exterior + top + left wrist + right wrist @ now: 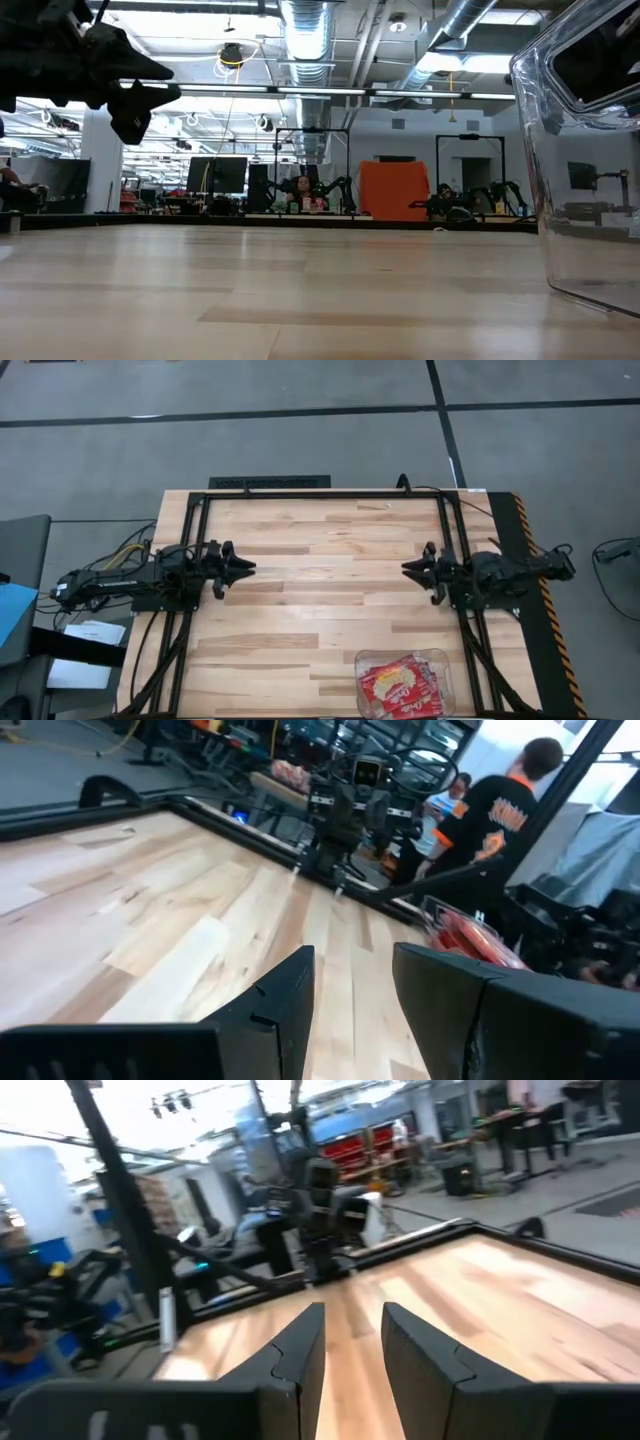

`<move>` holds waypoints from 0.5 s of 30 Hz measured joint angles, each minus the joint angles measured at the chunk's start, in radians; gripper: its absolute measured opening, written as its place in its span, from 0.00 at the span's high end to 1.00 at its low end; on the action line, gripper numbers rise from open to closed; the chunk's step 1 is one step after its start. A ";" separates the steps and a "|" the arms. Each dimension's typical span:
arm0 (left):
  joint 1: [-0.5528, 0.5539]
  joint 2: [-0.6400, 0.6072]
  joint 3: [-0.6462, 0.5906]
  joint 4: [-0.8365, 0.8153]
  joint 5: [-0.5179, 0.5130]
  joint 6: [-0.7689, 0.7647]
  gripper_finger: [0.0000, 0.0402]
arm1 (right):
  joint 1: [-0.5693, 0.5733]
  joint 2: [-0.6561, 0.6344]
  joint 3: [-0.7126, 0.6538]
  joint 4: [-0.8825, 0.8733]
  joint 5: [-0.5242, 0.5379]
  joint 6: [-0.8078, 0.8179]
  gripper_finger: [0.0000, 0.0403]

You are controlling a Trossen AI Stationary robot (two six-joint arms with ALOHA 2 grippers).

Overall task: Sort popcorn bags into baskets
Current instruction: Return to Home Position

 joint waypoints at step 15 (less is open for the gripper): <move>0.000 0.000 0.000 -0.203 -0.005 0.000 0.68 | -0.061 0.000 -0.001 -0.047 -0.003 0.005 0.69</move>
